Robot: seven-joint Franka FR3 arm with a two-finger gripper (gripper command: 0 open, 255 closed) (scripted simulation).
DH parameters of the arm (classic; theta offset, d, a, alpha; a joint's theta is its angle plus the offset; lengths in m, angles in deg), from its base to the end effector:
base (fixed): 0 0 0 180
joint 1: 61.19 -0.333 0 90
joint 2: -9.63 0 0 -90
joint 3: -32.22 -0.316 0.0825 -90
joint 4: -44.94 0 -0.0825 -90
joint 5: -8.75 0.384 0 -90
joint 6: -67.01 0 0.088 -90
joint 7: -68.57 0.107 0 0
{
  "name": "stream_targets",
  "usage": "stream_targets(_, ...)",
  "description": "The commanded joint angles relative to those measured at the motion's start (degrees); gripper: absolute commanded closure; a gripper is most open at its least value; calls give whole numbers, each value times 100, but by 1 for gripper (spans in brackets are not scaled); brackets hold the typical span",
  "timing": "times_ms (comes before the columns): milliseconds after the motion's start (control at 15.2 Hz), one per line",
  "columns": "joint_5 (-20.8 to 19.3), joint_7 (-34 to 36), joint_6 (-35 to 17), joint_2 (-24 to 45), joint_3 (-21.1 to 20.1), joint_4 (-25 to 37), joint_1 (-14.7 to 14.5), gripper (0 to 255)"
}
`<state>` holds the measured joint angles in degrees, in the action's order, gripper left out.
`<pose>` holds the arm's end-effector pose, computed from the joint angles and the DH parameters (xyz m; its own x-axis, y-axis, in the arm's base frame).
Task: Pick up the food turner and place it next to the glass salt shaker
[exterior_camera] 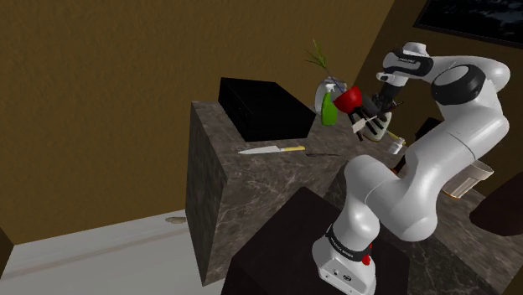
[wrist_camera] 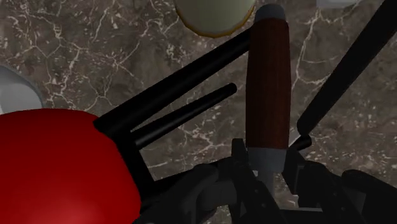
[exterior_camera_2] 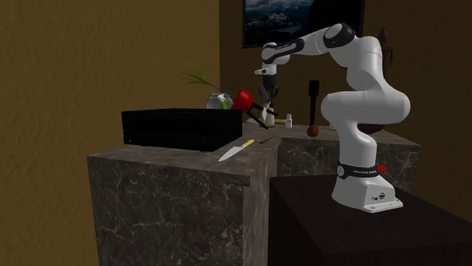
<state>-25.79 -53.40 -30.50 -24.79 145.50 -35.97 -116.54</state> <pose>0.1517 -0.6495 0.5075 0.4488 0.8911 -0.0674 0.8933 -0.4495 0.0057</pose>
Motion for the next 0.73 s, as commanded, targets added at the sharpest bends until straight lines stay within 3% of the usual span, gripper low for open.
stream_targets(0,-278,-157,279,-449,356,796,-549,255)
stream_targets(66,-439,-321,499,-751,566,1418,-909,255)
stream_targets(660,-528,-139,-134,-826,586,689,-637,255)
